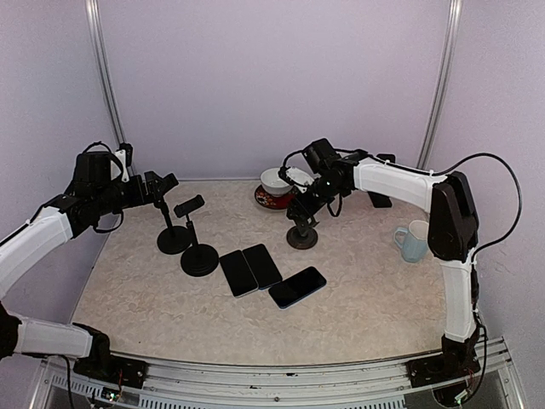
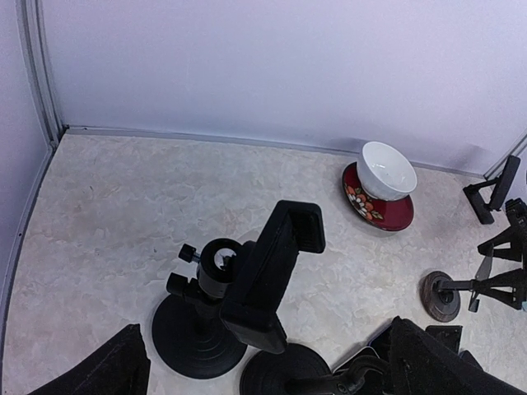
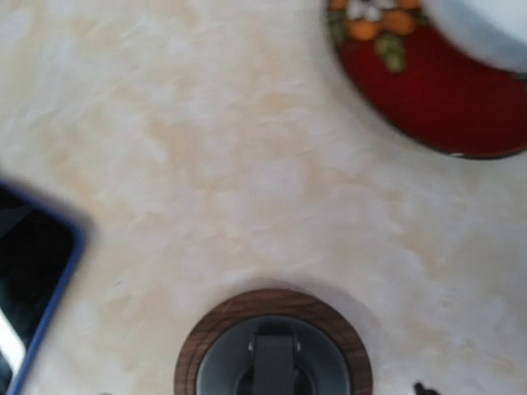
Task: Place the phone on the phone stand
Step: Pick up the phone stand at the center of the board, then place the phone stand at the center of the board.
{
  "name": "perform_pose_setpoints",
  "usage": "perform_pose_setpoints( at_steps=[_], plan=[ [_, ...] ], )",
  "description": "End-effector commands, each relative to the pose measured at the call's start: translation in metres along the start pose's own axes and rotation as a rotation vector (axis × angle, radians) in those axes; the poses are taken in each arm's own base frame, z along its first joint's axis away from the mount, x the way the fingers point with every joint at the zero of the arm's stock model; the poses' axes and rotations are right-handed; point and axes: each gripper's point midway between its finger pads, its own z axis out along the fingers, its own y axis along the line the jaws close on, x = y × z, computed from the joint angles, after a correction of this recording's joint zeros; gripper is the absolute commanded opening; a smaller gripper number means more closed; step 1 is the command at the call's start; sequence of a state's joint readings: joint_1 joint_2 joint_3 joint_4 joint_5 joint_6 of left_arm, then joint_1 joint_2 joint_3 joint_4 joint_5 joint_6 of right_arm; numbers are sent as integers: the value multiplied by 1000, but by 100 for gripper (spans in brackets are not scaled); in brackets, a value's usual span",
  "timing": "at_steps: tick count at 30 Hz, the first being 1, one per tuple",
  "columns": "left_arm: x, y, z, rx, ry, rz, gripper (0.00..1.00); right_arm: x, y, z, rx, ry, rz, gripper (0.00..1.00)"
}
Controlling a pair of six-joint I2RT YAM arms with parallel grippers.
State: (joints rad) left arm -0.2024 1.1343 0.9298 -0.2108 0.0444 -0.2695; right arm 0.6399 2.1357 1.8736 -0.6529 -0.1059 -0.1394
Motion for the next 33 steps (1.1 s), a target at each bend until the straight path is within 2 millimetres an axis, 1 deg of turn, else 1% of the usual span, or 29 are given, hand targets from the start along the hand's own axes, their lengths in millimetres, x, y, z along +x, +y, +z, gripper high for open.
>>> perform_pose_setpoints(
  at_steps=[1,7,12,17,24,28,33],
  plan=[
    [-5,3,-3,-3,-24,-11,99,-60,-24,-48,145,-189,53,48],
    [-4,3,-2,-1,-22,-13,99,-73,-50,-58,217,-243,140,46],
    [-5,3,-3,1,-24,-13,99,-78,-70,-60,234,-267,225,45],
    [-6,3,-3,3,-28,-18,99,-82,-94,-70,301,-305,294,45],
    [-7,4,-5,1,-32,-19,99,-76,-133,-75,397,-335,424,45],
    [-7,3,-6,3,-33,-18,99,-69,-154,-72,454,-347,487,44],
    [-7,3,-5,4,-32,-17,99,-65,-172,-66,502,-354,530,45]
  ],
)
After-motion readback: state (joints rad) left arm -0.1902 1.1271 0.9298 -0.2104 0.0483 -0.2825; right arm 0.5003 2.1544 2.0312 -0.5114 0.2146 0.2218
